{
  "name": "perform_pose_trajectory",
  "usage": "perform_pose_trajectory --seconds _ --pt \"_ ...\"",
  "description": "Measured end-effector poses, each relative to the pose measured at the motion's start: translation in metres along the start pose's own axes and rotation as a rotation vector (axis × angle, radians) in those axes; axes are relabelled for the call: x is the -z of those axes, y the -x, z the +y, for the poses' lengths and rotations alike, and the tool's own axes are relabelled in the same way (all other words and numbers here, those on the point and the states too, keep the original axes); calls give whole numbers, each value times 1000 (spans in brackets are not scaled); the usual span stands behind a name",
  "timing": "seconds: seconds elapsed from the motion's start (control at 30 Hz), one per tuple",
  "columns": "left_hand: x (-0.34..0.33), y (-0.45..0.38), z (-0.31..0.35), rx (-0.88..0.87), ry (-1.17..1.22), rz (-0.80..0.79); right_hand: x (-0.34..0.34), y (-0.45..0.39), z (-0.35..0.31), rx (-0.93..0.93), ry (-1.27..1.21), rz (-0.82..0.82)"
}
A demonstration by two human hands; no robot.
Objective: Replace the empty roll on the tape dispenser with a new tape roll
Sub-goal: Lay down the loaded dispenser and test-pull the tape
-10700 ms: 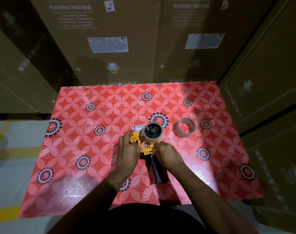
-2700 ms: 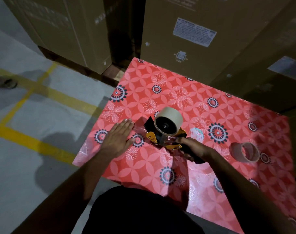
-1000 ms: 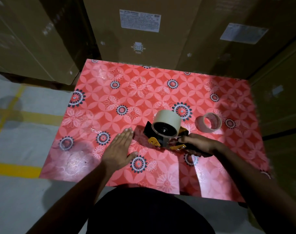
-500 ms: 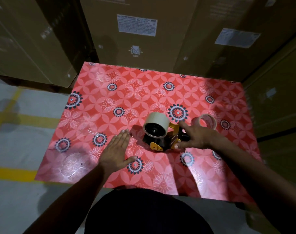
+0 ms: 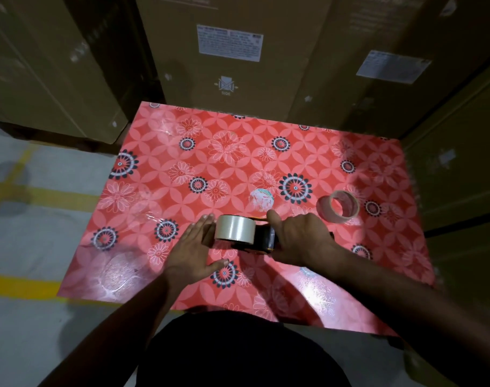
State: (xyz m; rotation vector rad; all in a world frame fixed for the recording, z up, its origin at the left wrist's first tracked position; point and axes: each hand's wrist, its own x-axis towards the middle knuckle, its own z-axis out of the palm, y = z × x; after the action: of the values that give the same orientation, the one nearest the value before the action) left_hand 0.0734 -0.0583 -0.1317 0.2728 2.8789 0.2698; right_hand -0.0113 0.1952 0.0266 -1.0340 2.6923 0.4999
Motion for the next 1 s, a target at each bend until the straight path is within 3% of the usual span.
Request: perform_pose_trajectory --seconds 0.17,0.3,0.6,0.73,0.83,0.9,1.0 --pt "0 1 1 7 -6 -2 -2 0 11 -29 -23 -5" --pt "3 3 1 8 -13 1 15 -56 71 -262 -28 -66" --pt "5 1 2 8 -4 -40 6 -60 101 -356 -148 -143" --pt "7 -2 5 24 5 -43 -4 -29 90 -512 -628 -171" --pt "11 -3 7 40 12 -51 -28 -8 62 -593 -1414 -84" --pt "14 -4 9 44 14 -52 -47 2 41 -626 -1876 -154" --pt "16 -7 11 51 47 -49 -72 10 7 -660 -2180 -297"
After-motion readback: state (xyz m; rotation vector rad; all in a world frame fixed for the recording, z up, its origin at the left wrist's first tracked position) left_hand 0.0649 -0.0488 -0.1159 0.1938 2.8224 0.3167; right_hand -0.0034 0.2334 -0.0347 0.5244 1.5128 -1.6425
